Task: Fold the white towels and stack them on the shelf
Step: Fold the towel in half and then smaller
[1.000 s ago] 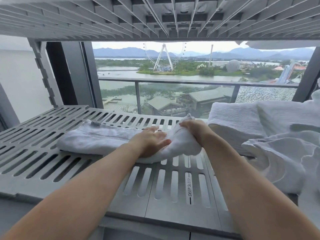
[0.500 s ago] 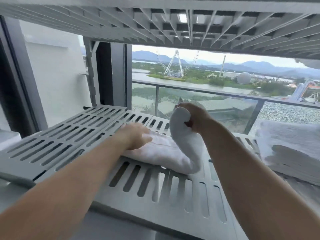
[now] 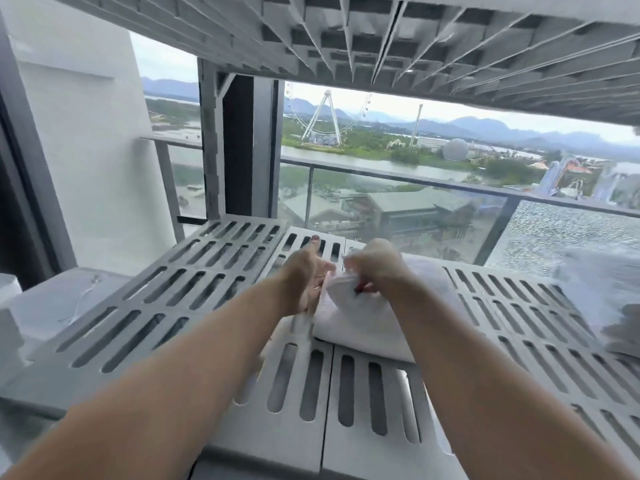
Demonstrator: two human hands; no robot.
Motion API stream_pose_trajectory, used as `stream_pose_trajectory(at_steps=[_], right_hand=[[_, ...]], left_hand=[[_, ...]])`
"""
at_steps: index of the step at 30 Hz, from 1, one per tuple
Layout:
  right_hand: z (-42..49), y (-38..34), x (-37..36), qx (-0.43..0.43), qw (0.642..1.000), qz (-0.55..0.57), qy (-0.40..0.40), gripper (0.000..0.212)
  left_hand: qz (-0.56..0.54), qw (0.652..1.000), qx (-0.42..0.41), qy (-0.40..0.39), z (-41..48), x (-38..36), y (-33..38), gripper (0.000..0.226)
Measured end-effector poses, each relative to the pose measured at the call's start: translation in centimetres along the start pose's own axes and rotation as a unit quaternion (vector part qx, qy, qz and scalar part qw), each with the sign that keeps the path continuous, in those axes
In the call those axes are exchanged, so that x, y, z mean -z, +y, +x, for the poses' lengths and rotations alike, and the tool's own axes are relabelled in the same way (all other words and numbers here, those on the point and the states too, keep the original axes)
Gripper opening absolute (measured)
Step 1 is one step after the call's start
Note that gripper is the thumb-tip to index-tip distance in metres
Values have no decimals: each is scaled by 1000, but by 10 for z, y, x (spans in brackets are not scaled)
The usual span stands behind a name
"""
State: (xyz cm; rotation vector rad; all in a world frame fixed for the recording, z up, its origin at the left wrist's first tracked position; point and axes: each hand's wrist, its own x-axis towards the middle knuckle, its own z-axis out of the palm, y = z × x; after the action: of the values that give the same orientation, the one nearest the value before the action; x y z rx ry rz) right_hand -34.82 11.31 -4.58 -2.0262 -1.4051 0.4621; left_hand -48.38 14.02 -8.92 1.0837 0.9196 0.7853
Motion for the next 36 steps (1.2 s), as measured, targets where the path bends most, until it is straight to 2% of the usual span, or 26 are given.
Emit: stream_pose_trajectory(at_steps=[3, 6, 9, 12, 14, 17, 20, 23, 26, 27, 29, 32, 34, 36], right_hand=[[-11, -7, 0, -1, 1000, 19, -23, 21], [-23, -6, -2, 14, 998, 52, -20, 38], [-42, 6, -10, 117, 986, -119, 28, 41], [-65, 19, -29, 199, 961, -180, 63, 48], [-76, 25, -38, 246, 939, -229, 75, 52], [-93, 34, -35, 301, 906, -290, 66, 52], [-110, 51, -24, 328, 903, -272, 51, 50], [-119, 73, -9, 343, 916, -200, 47, 40], [-123, 91, 13, 252, 961, -68, 94, 41], [-125, 96, 21, 219, 967, -65, 117, 44], [-132, 106, 35, 178, 964, -118, 158, 44], [-150, 119, 55, 68, 966, -172, 180, 26], [-162, 127, 68, -24, 979, -154, 129, 31], [-171, 134, 74, -71, 989, -108, 78, 44]], left_hand=[[23, 999, 13, -18, 7, 11, 10, 86], [152, 988, 6, 22, 10, 12, 25, 72], [237, 962, -109, 82, 24, 9, 37, 42], [253, 952, -173, -18, 36, 2, 42, 26], [348, 921, -163, -70, 42, -4, 38, 22], [503, 848, -157, -62, 48, -10, 29, 18], [549, 819, -165, -30, 45, -12, 26, 18], [590, 791, -164, -1, 31, -22, 25, 18], [675, 724, -140, 22, 11, -42, 22, 29], [701, 701, -130, 32, 2, -50, 20, 33], [724, 677, -119, 53, -20, -66, 10, 37], [751, 644, -136, 55, -52, -88, -14, 80], [743, 651, -154, 26, -69, -97, -25, 78], [708, 690, -150, 7, -84, -104, -28, 59]])
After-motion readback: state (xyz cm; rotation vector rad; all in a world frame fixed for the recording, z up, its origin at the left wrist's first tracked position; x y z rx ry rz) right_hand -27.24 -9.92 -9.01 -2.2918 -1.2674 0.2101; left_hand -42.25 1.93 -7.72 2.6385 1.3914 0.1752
